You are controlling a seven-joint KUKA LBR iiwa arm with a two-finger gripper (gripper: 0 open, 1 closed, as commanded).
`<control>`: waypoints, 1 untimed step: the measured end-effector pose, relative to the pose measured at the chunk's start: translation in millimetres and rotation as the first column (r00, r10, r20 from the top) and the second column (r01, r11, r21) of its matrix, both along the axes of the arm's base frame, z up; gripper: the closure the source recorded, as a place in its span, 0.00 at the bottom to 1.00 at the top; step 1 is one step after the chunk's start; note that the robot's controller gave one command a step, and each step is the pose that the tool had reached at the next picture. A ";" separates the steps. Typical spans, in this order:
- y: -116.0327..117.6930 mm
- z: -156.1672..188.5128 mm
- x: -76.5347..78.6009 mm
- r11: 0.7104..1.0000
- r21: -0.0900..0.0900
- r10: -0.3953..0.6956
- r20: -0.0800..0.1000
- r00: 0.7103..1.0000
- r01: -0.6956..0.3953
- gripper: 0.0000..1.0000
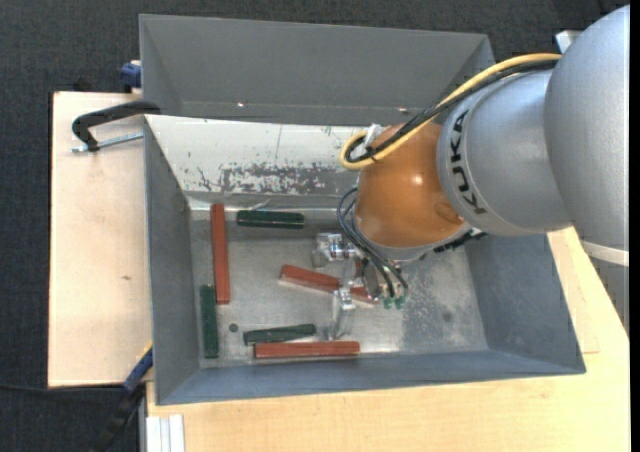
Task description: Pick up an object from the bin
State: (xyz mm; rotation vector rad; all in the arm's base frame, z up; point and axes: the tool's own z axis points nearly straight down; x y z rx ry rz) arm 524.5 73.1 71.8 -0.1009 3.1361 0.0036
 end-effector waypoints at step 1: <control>0.0 -0.2 -0.2 1.000 0.000 0.000 -0.001 1.000 0.000 1.00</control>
Offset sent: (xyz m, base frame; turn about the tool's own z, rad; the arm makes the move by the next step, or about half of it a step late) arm 0.0000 0.0000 0.0000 0.0000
